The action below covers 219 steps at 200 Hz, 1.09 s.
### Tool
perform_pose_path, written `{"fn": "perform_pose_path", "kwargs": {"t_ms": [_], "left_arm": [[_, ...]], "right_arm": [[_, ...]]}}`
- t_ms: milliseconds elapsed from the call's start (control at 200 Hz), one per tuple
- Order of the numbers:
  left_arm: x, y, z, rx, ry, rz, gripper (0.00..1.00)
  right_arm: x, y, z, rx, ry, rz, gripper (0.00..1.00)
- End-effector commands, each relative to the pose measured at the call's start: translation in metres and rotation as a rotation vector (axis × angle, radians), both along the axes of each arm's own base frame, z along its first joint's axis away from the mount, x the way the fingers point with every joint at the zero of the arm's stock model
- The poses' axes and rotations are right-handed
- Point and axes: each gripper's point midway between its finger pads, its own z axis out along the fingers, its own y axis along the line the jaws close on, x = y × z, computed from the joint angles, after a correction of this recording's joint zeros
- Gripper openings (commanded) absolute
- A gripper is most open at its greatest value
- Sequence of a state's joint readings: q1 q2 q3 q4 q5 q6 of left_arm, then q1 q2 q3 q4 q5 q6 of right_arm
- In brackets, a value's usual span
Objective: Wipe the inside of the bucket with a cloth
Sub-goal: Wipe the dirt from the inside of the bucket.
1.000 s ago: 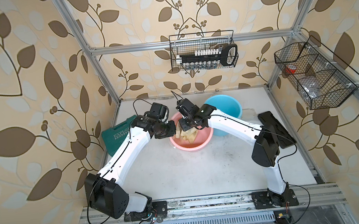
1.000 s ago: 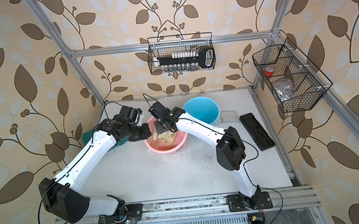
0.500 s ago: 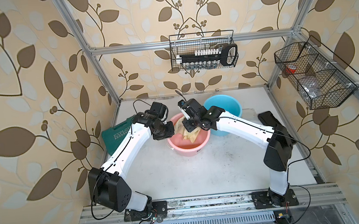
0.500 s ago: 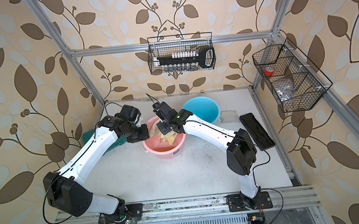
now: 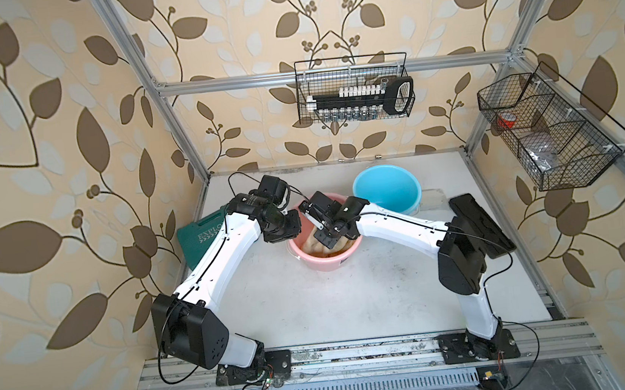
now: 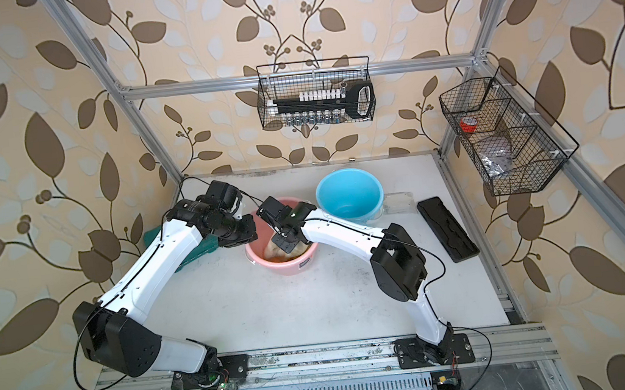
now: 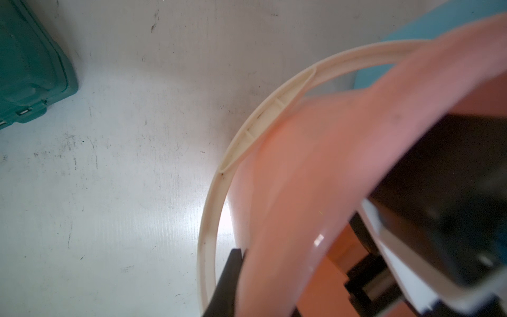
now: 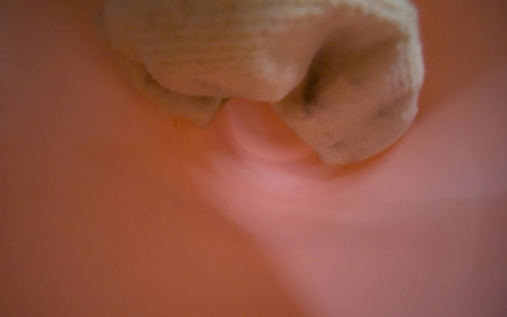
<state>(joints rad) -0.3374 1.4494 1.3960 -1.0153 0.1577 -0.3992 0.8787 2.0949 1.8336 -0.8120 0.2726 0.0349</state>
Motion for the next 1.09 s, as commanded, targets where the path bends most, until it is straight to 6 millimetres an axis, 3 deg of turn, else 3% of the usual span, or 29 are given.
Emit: {"fn": "perform_pose_path", "kwargs": {"t_ms": [0,165,270,415,520,640,730,970,1090], "left_arm": [[-0.004,-0.009,0.020,-0.083,-0.023,-0.032,0.00],[-0.014,-0.008,0.014,-0.082,0.008,-0.043,0.00],[-0.018,-0.009,0.009,-0.088,0.037,-0.048,0.00],[-0.018,-0.009,0.003,-0.081,0.048,-0.045,0.00],[-0.014,-0.011,0.002,-0.088,0.045,-0.040,0.00],[-0.013,-0.010,0.000,-0.085,0.047,-0.038,0.00],[-0.010,-0.010,-0.010,-0.069,0.073,-0.034,0.00],[-0.008,-0.006,-0.024,-0.041,0.087,-0.014,0.00],[-0.007,-0.004,-0.026,-0.035,0.086,-0.008,0.00]], "right_arm": [[0.020,-0.008,-0.009,-0.075,-0.056,-0.086,0.00],[0.039,-0.011,-0.024,-0.119,-0.091,-0.209,0.00],[0.040,-0.007,-0.045,-0.141,-0.044,-0.235,0.00],[0.016,0.021,-0.086,-0.106,0.152,-0.172,0.00],[-0.017,0.066,-0.096,0.079,0.309,-0.042,0.00],[-0.057,0.118,-0.072,0.381,0.507,0.109,0.00],[-0.072,0.137,-0.047,0.517,0.576,0.170,0.00],[-0.106,0.152,0.000,0.687,0.736,0.303,0.00],[-0.115,0.146,0.025,0.796,0.813,0.340,0.00]]}}
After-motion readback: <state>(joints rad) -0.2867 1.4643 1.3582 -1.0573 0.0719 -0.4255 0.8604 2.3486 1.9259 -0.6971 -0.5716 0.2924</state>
